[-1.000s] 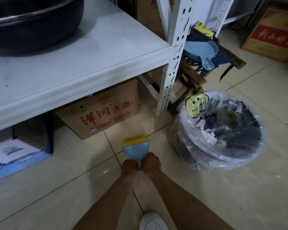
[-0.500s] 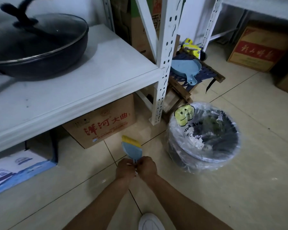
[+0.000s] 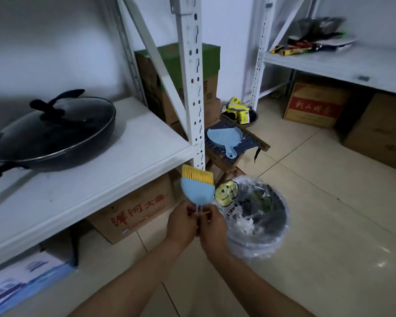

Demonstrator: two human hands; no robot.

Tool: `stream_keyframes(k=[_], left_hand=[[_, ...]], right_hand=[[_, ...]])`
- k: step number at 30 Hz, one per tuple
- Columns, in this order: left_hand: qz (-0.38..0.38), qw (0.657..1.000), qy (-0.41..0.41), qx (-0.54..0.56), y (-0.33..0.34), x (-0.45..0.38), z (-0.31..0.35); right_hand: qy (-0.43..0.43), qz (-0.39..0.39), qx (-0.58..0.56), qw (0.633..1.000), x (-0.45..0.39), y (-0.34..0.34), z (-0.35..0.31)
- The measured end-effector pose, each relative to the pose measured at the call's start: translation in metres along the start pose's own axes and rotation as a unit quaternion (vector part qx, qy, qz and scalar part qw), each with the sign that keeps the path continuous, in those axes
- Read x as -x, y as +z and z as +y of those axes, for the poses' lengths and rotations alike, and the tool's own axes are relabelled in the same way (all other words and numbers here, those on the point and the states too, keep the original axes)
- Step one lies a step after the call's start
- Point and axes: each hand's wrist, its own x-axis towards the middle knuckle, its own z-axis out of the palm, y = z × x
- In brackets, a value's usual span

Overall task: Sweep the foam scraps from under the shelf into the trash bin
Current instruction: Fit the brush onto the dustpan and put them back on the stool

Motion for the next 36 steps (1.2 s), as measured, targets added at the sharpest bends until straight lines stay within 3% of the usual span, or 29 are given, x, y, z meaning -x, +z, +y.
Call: stream_keyframes(k=[7, 16, 20, 26, 32, 36], left_hand=[[0.003, 0.998, 0.052, -0.018, 0.039, -0.011, 0.084], [-0.055, 0.992, -0.010, 0.113, 0.052, -0.077, 0.155], [-0.057, 0.994, -0.006, 0.090, 0.058, -0.117, 0.160], [0.032, 0.994, -0.026, 0.099, 0.080, -0.166, 0.144], [0.033, 0.978, -0.076, 0.190, 0.096, -0.187, 0.130], [0.035, 0.981, -0.082, 0.175, 0.107, -0.207, 0.114]], right_hand=[[-0.012, 0.082, 0.029, 0.996, -0.038, -0.068, -0.033], [-0.004, 0.080, 0.017, 0.997, -0.128, -0.099, -0.078], [0.002, 0.052, 0.011, 0.999, -0.165, -0.099, -0.090], [0.016, 0.075, -0.009, 0.997, -0.205, -0.081, -0.082], [0.025, 0.082, 0.023, 0.996, -0.224, -0.072, -0.071], [0.037, 0.075, 0.056, 0.995, -0.233, -0.068, -0.064]])
